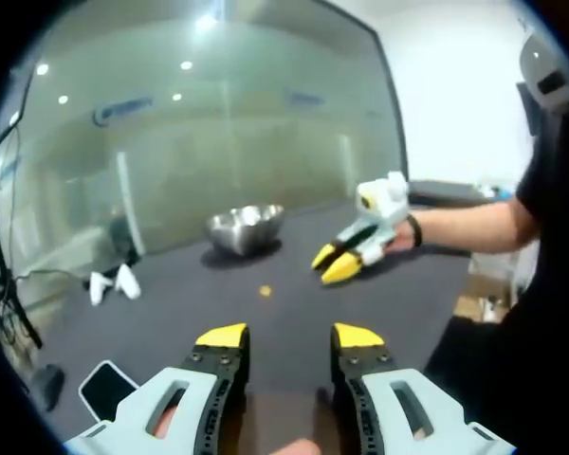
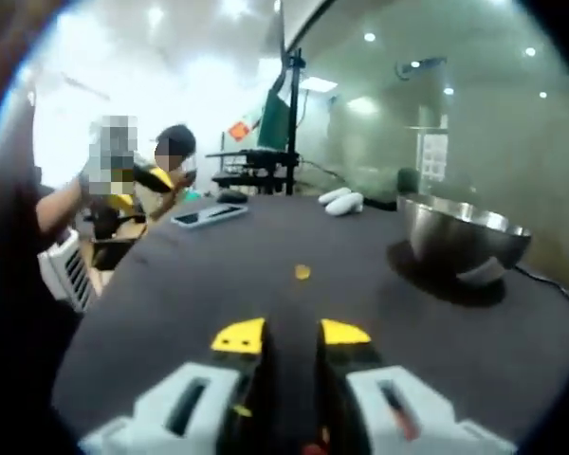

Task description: Pick up the QQ candy scattered on the table and place it into the stainless steel bowl on the table

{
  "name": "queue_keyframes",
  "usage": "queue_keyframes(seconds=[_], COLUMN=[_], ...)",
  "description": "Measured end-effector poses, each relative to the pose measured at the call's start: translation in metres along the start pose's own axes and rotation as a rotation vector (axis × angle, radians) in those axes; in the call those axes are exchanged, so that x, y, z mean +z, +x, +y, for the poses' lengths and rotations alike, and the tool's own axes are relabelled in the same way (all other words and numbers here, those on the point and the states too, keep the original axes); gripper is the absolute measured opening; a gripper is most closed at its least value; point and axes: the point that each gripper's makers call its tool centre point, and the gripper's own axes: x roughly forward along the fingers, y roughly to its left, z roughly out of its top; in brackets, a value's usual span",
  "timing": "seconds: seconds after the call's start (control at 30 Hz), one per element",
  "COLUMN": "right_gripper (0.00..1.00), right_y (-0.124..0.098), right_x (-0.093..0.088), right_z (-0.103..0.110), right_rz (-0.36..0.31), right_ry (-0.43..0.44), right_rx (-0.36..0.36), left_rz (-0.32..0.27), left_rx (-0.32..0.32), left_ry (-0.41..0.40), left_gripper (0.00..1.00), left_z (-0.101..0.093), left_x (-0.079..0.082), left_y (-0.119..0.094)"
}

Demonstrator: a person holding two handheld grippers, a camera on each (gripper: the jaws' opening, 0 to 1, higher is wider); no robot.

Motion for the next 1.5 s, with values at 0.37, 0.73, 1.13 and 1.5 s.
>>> queue_keyframes(seconds=[0.37, 0.73, 1.13, 1.5], right_gripper=[0.21, 0.21, 0.10, 0.09], right_y=[0.043, 0.082, 0.089, 0.084], right_x=[0.018, 0.022, 0.020, 0.025], right_z=[-0.009, -0.008, -0.010, -0.013], right_rz=[0.005, 0.020, 0.038, 0.010], right_ry=[-0.018, 0.041, 0.054, 0.057], right_rx=[0.003, 0.047, 0.051, 0.031], left_rz=[0.006, 0.018, 0.030, 0.041], left_rx=[-0.009, 0.000, 0.014, 0.004], left_ry=[0.004, -0.001, -0.017, 0.000], left_gripper=[0.36, 0.36, 0.36, 0.36], left_z=[-0.005, -0.003, 0.005, 0.003], left_x=[-0.001, -0.006, -0.014, -0.016], left_y=[0.002, -0.001, -0.002, 0.002])
